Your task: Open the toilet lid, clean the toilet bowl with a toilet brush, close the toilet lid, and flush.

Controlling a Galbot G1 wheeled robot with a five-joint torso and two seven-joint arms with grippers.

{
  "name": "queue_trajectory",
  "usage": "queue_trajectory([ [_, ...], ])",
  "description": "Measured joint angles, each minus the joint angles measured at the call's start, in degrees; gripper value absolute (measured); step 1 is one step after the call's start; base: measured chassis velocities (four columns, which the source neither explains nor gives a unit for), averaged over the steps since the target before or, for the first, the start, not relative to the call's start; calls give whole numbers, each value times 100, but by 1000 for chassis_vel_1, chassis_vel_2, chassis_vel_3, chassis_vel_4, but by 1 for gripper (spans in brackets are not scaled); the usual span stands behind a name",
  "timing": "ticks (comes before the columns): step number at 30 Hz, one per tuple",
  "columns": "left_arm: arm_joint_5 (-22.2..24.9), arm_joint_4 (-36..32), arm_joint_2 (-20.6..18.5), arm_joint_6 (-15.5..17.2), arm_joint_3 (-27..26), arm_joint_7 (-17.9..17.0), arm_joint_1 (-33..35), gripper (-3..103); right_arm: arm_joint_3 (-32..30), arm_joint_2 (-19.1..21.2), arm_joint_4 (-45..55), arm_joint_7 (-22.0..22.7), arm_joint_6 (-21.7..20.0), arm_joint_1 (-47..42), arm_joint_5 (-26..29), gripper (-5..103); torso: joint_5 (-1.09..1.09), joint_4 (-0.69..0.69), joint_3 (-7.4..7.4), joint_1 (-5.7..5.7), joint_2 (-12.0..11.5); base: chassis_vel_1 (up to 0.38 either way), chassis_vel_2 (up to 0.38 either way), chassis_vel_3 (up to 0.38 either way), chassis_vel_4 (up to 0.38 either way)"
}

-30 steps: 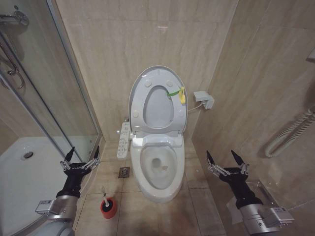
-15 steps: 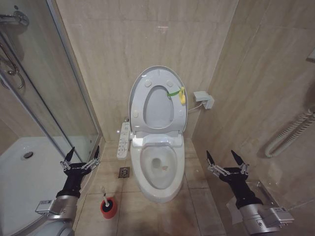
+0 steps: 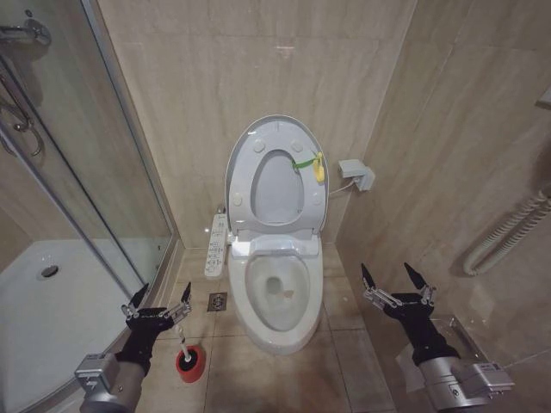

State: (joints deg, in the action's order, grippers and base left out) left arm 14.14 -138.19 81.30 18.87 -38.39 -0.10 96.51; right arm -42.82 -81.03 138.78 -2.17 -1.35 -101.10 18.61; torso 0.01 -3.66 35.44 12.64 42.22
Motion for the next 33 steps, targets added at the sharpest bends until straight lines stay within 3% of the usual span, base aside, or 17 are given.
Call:
queue_trajectory([
  [6, -14, -6, 7, 2, 1, 1, 11, 99, 0, 0, 0, 0, 0, 0, 0, 100, 0, -1, 0, 0, 0, 0, 0, 0, 0],
  [8, -121, 10, 21, -319, 1, -38, 86, 99, 0, 0, 0, 0, 0, 0, 0, 100, 0, 0, 0, 0, 0, 0, 0, 0, 0],
  [9, -121, 10, 21, -319, 1, -38, 86, 99, 0, 0, 0, 0, 0, 0, 0, 100, 0, 0, 0, 0, 0, 0, 0, 0, 0],
  [11, -274, 80, 35, -839, -3, -118, 187, 99, 0, 0, 0, 0, 0, 0, 0, 100, 0, 0, 0, 0, 0, 0, 0, 0, 0],
  [12, -274, 80, 35, -839, -3, -118, 187, 99, 0, 0, 0, 0, 0, 0, 0, 100, 0, 0, 0, 0, 0, 0, 0, 0, 0],
  [15, -477, 169, 51, -1527, -11, -221, 323, 100, 0, 0, 0, 0, 0, 0, 0, 100, 0, 1, 0, 0, 0, 0, 0, 0, 0],
  [24, -525, 234, 55, -1702, -9, -239, 357, 100, 0, 0, 0, 0, 0, 0, 0, 100, 0, -1, 0, 0, 0, 0, 0, 0, 0],
  [28, -620, 771, 70, -2057, 79, -120, 500, 100, 0, 0, 0, 0, 0, 0, 0, 100, -1, 0, 0, 0, 0, 0, 0, 0, 0],
  [31, -741, 1484, 88, -2517, 201, 52, 687, 100, 0, 0, 0, 0, 0, 0, 0, 100, -3, 1, 0, 0, 0, 0, 0, 0, 0],
  [33, -760, 1588, 91, -2586, 221, 79, 713, 100, 0, 0, 0, 0, 0, 0, 0, 100, -4, 3, 0, 0, 0, 0, 0, 0, 0],
])
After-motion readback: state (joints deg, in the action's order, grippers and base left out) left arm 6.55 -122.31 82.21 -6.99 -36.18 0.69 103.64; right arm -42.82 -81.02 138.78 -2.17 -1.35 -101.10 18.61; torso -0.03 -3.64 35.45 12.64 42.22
